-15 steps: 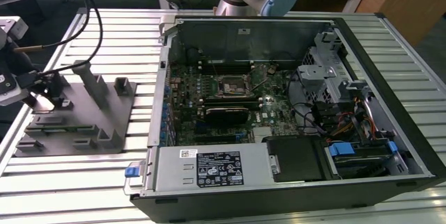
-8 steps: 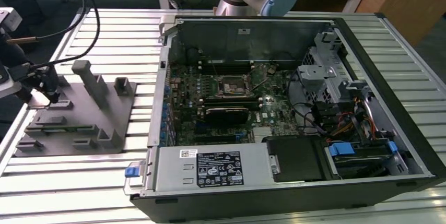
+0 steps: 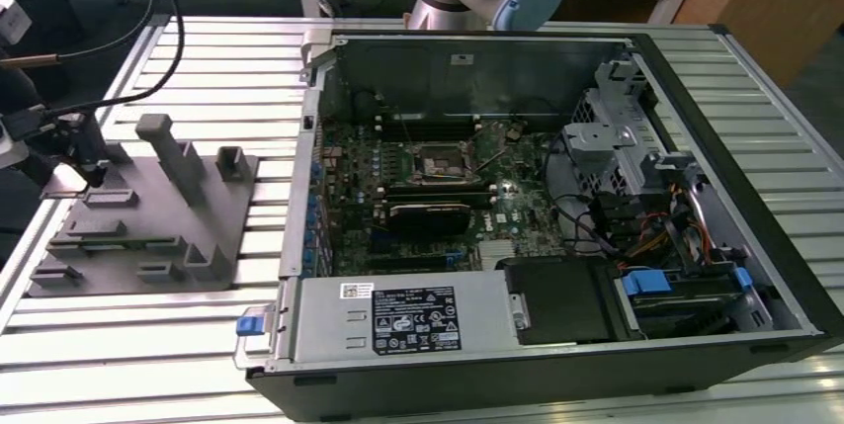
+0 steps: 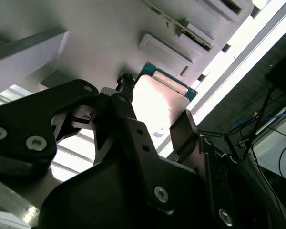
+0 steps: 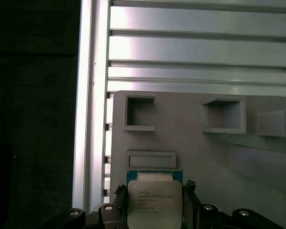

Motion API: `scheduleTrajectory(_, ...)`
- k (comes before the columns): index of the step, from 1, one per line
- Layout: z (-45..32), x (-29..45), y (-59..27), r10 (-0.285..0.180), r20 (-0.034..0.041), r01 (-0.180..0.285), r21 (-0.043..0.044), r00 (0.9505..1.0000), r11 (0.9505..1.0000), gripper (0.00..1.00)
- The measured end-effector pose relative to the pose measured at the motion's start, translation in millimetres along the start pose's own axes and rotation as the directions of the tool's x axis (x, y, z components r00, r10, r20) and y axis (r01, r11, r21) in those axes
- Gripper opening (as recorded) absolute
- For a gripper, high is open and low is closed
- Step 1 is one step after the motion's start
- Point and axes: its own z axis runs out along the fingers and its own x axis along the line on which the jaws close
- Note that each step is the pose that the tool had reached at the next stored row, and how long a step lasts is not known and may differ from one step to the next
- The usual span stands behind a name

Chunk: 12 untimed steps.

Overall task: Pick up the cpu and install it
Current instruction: 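Pick up the cpu and move it towards the insertion slot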

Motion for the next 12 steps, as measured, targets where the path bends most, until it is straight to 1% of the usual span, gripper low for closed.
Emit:
scheduleTrajectory(4,-8.9,-0.2,0.5,0.000,0.0012,0.000,0.0000,1.0000,1.0000,0.55)
scheduleTrajectory(12,-22.3,-0.6,1.3,0.000,0.0034,0.000,0.0000,1.0000,1.0000,0.55)
